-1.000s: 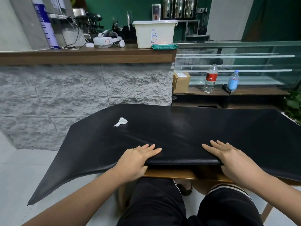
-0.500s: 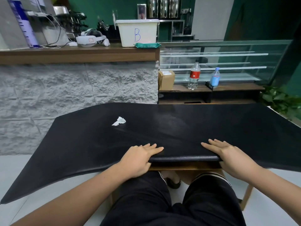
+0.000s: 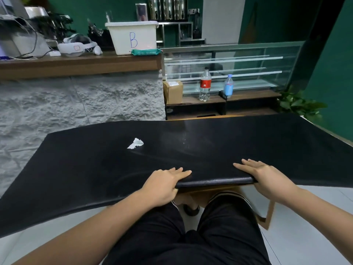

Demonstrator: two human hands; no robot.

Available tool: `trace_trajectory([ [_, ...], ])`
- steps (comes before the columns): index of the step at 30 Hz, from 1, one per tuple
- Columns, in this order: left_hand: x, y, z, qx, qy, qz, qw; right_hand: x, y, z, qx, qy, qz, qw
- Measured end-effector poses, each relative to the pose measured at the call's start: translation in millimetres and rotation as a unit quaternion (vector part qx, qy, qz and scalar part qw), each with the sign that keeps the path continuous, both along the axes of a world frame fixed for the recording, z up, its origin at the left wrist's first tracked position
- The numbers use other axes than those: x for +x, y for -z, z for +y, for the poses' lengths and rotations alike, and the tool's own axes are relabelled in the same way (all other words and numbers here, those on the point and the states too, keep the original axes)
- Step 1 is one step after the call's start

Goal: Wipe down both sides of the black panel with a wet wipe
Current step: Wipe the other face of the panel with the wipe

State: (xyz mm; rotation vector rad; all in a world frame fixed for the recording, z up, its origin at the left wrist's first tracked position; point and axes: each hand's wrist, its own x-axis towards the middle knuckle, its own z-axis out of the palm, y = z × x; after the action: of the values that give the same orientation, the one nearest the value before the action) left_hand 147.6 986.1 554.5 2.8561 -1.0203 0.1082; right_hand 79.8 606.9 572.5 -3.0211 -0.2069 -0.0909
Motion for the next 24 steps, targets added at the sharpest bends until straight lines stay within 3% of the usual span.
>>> trace_trajectory([
  [24,0,25,-94,0.016,0.013,0.013,1.0,-15,22,-77,-0.006,0.024,0.013,1.0],
])
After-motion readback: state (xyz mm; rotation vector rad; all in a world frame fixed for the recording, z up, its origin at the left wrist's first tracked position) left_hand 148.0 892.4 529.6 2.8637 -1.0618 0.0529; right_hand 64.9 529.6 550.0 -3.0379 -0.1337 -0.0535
